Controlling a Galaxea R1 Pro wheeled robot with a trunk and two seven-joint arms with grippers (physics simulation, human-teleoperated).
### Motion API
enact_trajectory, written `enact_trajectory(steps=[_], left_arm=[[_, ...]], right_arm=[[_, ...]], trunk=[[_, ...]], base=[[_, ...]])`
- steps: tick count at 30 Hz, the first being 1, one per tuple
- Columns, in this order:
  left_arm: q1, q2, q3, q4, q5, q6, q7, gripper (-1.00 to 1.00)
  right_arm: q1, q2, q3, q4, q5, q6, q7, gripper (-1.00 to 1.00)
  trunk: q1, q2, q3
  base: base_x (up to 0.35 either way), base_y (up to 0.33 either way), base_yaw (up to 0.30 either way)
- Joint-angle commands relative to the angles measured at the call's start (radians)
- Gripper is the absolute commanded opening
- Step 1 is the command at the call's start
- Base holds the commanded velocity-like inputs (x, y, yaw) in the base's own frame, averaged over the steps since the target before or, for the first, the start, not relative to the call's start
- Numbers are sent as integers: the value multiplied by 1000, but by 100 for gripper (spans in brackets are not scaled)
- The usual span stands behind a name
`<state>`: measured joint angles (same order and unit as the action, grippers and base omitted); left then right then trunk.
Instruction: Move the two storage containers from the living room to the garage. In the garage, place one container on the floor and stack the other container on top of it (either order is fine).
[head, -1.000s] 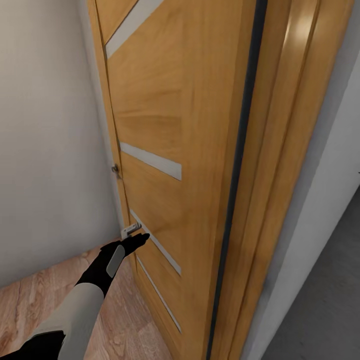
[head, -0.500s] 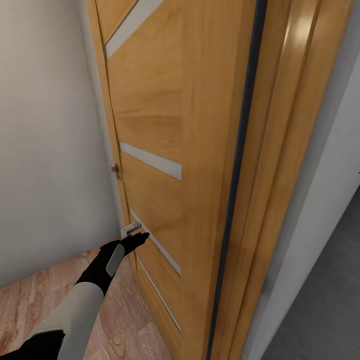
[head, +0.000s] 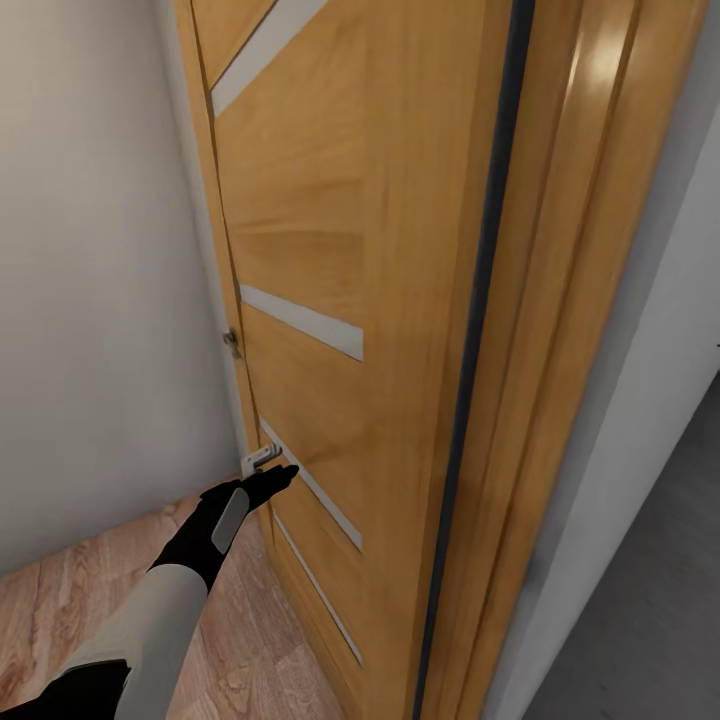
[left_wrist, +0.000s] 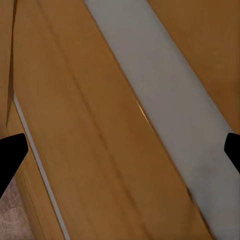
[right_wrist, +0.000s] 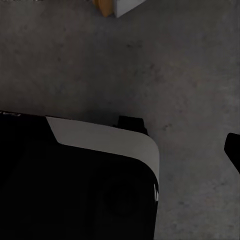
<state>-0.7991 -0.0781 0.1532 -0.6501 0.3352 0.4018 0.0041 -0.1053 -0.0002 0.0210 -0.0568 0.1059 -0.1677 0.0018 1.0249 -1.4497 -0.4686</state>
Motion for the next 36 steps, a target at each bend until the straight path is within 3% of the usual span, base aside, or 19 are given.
enact_trajectory(steps=[1, 36], left_arm=[[0, -18, 5, -2, 24, 6, -6, 100], [13, -17, 5, 2, 24, 6, -6, 100]], right_arm=[[-1, 0, 1, 0, 7, -3, 0, 100], [-1, -1, -1, 1, 5, -3, -6, 100]], trunk=[[0, 0, -1], [0, 0, -1]], base=[[0, 0, 0], [0, 0, 0]])
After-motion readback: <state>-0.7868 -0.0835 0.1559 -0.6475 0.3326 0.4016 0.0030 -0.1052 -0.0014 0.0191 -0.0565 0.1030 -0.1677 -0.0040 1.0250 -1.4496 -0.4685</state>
